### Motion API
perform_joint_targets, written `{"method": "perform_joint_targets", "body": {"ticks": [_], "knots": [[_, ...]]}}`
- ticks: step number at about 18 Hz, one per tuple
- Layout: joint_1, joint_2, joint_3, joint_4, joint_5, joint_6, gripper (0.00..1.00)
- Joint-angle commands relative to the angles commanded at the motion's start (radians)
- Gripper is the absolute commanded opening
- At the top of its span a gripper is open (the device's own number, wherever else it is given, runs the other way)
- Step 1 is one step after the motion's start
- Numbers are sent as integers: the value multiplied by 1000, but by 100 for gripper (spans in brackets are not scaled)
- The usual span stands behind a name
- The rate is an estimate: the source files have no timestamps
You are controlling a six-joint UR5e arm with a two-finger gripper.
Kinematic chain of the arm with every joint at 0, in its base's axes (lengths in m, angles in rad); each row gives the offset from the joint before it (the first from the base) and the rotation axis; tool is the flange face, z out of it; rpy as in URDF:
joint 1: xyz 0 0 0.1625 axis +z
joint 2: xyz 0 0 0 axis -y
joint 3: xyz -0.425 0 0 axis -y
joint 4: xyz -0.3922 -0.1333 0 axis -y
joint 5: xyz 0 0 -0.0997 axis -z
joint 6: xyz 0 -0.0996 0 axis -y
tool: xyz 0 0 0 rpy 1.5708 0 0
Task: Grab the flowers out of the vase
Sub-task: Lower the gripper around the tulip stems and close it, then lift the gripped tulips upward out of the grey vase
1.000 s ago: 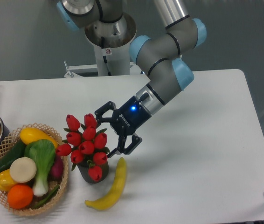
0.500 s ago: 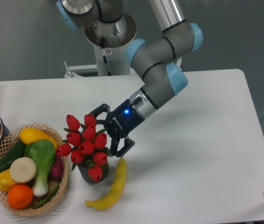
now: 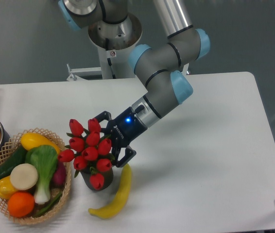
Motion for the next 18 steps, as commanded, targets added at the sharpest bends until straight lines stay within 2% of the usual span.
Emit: {"method": "perform_joint_targets", "body": {"ticks": [13,15,18], "knots": [[-2,-11,15,0,-3,-2,100],[-2,-11,15,0,-3,-2,91],[-2,-11,17,0,-2,0,85]]}}
